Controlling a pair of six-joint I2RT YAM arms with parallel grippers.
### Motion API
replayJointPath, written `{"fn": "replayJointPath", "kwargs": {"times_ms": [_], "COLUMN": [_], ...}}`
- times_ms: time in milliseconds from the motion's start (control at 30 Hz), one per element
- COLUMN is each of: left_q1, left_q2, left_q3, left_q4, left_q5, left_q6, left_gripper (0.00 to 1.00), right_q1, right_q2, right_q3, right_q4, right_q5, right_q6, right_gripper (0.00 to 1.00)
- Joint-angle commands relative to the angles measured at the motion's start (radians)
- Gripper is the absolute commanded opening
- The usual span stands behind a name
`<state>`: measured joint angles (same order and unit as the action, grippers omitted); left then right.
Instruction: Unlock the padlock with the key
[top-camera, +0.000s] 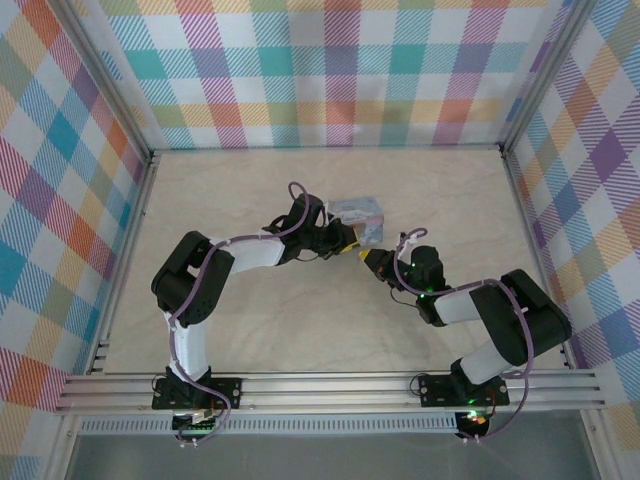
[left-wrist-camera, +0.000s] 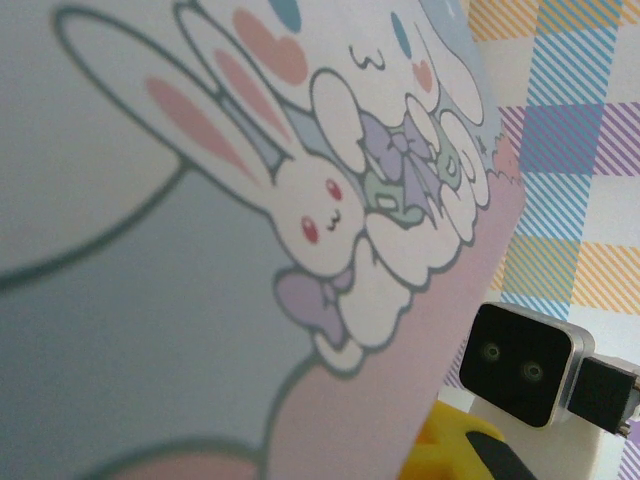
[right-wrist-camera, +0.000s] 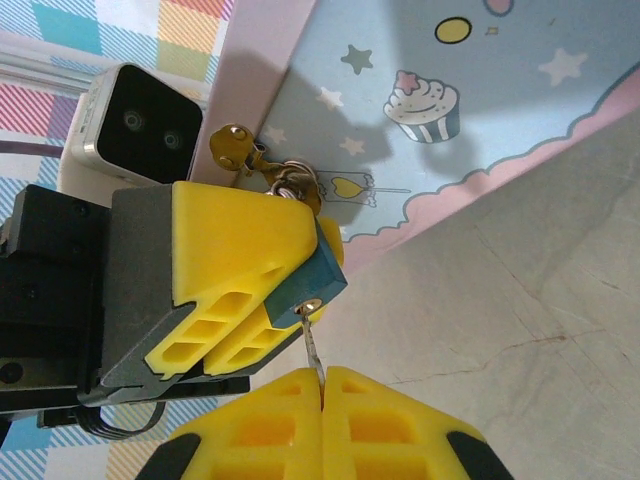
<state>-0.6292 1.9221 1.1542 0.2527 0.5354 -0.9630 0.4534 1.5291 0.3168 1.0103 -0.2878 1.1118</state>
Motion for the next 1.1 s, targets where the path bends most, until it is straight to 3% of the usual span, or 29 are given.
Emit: {"fn": "replayJointPath", "kwargs": {"times_ms": [0,467,833,1067], "left_q1": [0.005,0.004,0.002,-0.003], "left_q2": [-0.054,-0.064,-0.071,-0.067], "left_q3": [-0.014,-0.025,-0.045,-0.047], "left_q4": [0.053,0.091,0.163,0.183], "left_q5": [0.026,0.033,0.040,0.047], "left_q6": [-0.013,-0.038,-0.072,-0.078], "left_gripper": [0.10,0.11,0.11,0.11], "right_q1": [0.008,0.008,0.013,0.029], "right_q2": [0.004,0.034,0.192,0.217], "right_q3": [0.021,0.026,0.012,0.018], "right_q4": [0.058,0.115,0.387,0.396], "right_q5": [-0.001,0.033,0.046,0.066], "right_q6": [0.003,0.039,0.183,0.242], "right_gripper": [0.00,0.00,0.00,0.00]}}
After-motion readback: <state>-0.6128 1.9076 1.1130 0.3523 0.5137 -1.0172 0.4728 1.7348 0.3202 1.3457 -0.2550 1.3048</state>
